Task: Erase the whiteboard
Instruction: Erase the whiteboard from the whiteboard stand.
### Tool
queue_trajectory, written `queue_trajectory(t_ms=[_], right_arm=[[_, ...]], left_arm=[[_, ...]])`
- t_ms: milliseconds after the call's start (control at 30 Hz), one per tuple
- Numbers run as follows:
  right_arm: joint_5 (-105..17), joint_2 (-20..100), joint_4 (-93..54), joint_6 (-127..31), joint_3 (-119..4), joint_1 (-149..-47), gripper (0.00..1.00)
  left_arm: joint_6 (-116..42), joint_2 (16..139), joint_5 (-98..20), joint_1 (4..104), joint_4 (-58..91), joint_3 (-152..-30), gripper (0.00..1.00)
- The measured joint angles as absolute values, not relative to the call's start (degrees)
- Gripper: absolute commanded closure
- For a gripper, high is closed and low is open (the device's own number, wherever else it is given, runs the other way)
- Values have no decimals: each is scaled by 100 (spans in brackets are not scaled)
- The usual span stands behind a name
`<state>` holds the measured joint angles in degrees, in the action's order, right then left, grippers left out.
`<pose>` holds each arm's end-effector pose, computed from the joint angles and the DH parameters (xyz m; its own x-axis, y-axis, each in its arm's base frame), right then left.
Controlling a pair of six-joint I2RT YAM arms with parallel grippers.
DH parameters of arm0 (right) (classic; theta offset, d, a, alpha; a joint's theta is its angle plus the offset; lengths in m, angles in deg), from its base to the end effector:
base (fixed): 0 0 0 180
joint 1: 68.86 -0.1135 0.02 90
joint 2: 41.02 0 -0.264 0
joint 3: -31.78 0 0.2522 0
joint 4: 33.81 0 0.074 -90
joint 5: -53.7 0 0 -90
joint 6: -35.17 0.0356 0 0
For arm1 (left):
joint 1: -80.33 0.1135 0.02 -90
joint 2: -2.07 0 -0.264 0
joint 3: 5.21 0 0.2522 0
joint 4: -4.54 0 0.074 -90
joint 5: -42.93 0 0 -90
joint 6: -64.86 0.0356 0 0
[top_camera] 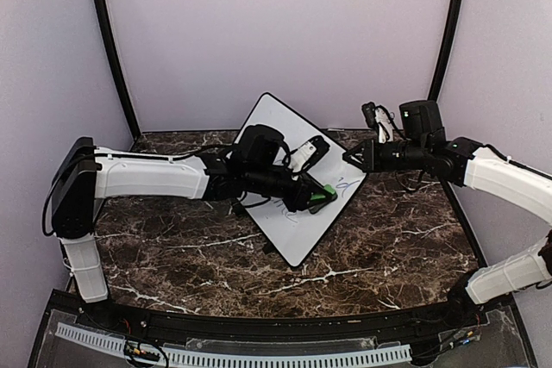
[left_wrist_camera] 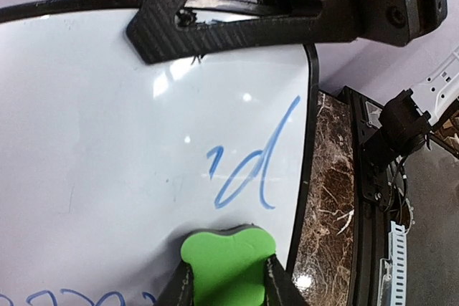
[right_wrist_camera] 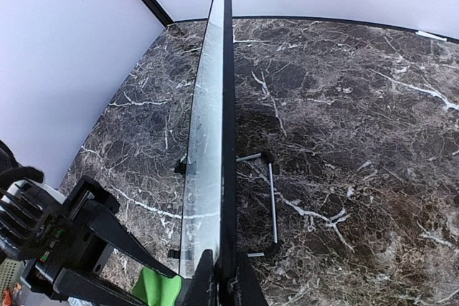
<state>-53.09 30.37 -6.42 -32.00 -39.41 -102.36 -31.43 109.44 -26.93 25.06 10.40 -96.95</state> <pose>0.2309 0.1652 0.3128 -0.6438 0.0193 -0.7649 -0.5339 0.7047 0.4672 0.2415 -0.3699 0.2582 -0.3120 0.2695 -0.9111 0.9255 0.3029 -0.2273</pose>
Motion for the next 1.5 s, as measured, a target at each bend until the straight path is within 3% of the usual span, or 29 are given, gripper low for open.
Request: queue_trajectory(t_ms=[333,533,867,1500], right_arm=[[-5270,3037,-620,-3204,-3945,-10236,100],[-5272,3037,-618,-3202,-3945,-10236,100],[-5298,3072,-618,-3217,-3995,-10258,100],[-5281,3079,-594,-3228,-4006,-10258,100]], left_arm=[[-3071,11464,-2754,2482,1685,-11157,94],[-3040,11443,-2758,2485,1626,-11076,94],[-3029,10981,-2905,2485,1206,-9950,94],[-2848,11353,-3138,2334,2046,-11137,94]])
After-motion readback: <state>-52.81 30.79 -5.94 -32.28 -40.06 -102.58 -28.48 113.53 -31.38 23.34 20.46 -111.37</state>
